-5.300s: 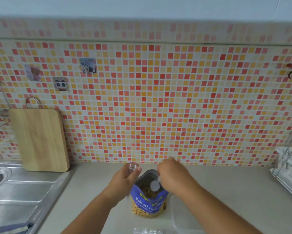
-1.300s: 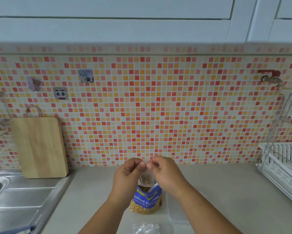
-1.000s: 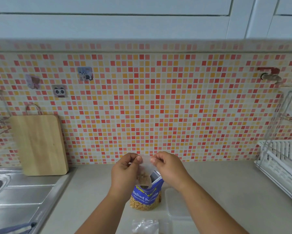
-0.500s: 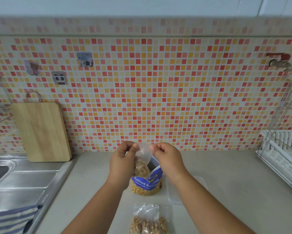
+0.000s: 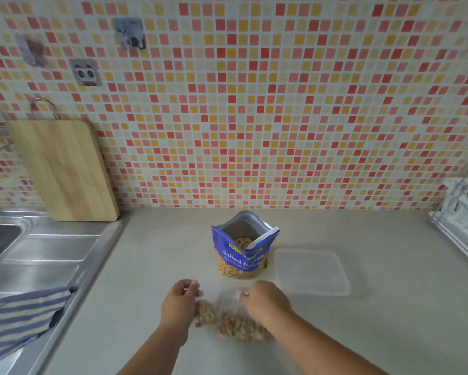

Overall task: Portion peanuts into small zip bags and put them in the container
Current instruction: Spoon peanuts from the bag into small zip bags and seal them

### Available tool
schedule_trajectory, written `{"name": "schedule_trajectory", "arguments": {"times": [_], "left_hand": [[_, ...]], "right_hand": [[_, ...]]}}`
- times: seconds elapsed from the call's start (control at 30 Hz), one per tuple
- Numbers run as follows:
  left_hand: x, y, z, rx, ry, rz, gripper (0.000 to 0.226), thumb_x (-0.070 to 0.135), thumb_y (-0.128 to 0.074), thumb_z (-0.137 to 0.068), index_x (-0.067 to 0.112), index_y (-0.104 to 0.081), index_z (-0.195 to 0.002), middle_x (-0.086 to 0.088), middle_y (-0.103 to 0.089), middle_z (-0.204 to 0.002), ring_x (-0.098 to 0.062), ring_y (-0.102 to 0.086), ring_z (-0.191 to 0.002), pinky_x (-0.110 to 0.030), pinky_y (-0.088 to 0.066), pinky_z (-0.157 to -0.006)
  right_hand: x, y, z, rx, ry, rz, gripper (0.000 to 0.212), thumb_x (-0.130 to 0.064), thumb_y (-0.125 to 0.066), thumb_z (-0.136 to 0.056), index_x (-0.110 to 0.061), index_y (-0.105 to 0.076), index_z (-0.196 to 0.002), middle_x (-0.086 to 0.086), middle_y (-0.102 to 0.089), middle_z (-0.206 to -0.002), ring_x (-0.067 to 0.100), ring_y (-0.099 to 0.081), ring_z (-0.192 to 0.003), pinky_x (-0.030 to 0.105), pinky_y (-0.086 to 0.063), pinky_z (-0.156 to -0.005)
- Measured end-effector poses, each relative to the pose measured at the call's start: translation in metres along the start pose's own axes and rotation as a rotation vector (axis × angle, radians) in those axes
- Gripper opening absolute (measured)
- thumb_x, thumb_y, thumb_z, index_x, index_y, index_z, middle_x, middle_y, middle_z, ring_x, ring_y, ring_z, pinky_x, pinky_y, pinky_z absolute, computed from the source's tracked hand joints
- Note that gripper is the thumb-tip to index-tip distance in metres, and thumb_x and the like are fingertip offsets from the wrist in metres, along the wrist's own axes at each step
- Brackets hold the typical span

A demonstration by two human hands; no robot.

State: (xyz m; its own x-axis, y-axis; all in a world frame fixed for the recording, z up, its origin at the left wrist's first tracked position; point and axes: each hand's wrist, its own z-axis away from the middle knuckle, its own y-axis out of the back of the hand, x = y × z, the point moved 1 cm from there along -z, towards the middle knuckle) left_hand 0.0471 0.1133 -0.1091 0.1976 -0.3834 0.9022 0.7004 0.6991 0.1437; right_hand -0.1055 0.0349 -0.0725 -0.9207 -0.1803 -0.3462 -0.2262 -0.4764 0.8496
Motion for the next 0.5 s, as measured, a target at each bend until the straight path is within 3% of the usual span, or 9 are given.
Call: {"name": "schedule_trajectory", "arguments": {"times": [0.17, 0.27, 0.3, 0.37, 0.5], "left_hand": [[-0.018, 0.001, -0.009, 0.039, 0.004, -0.157, 0.015, 0.017, -0.052, -0.093, 0.013, -0.061, -0.083, -0.009, -0.067, -0.079, -0.022, -0.055, -0.057, -0.026, -0.042, -0.053], [-0.020, 0.000, -0.007, 0.039, -0.020, -0.232, 0.015, 0.017, -0.049, -0.093, 0.012, -0.061, -0.085, -0.007, -0.066, -0.075, -0.019, -0.057, -0.054, -0.024, -0.044, -0.048], [-0.021, 0.000, -0.008, 0.031, -0.031, -0.247, 0.015, 0.017, -0.049, -0.093, 0.012, -0.061, -0.085, -0.007, -0.065, -0.073, -0.019, -0.058, -0.055, -0.025, -0.047, -0.047], [-0.024, -0.002, -0.009, 0.028, -0.043, -0.264, 0.015, 0.016, -0.049, -0.091, 0.017, -0.060, -0.082, -0.006, -0.067, -0.072, -0.023, -0.062, -0.060, -0.033, -0.052, -0.051], [-0.025, -0.005, -0.008, 0.031, -0.066, -0.319, 0.016, 0.017, -0.047, -0.090, 0.019, -0.058, -0.078, -0.006, -0.068, -0.077, -0.026, -0.063, -0.071, -0.039, -0.055, -0.062]], "right_hand": [[-0.001, -0.026, -0.016, 0.007, -0.092, -0.051, 0.047, -0.049, -0.056, -0.084, -0.014, -0.063, -0.114, 0.007, -0.065, -0.121, 0.027, -0.061, -0.114, 0.031, -0.049, -0.089], [-0.001, -0.029, -0.020, -0.008, -0.074, -0.112, 0.026, -0.038, -0.054, -0.082, -0.014, -0.065, -0.084, 0.009, -0.067, -0.099, 0.030, -0.061, -0.094, 0.027, -0.046, -0.076], [0.000, -0.029, -0.021, 0.002, -0.063, -0.182, 0.023, -0.034, -0.054, -0.081, -0.015, -0.056, -0.068, 0.006, -0.061, -0.086, 0.029, -0.056, -0.083, 0.026, -0.042, -0.069], [0.004, -0.026, -0.020, 0.031, -0.031, -0.378, 0.027, -0.030, -0.055, -0.075, -0.013, -0.044, -0.057, 0.001, -0.049, -0.068, 0.024, -0.044, -0.072, 0.027, -0.034, -0.062], [0.006, -0.016, -0.011, 0.048, 0.078, -0.719, 0.022, -0.031, -0.056, -0.060, -0.009, -0.057, -0.060, 0.000, -0.048, -0.056, 0.016, -0.045, -0.063, 0.026, -0.039, -0.062]]}}
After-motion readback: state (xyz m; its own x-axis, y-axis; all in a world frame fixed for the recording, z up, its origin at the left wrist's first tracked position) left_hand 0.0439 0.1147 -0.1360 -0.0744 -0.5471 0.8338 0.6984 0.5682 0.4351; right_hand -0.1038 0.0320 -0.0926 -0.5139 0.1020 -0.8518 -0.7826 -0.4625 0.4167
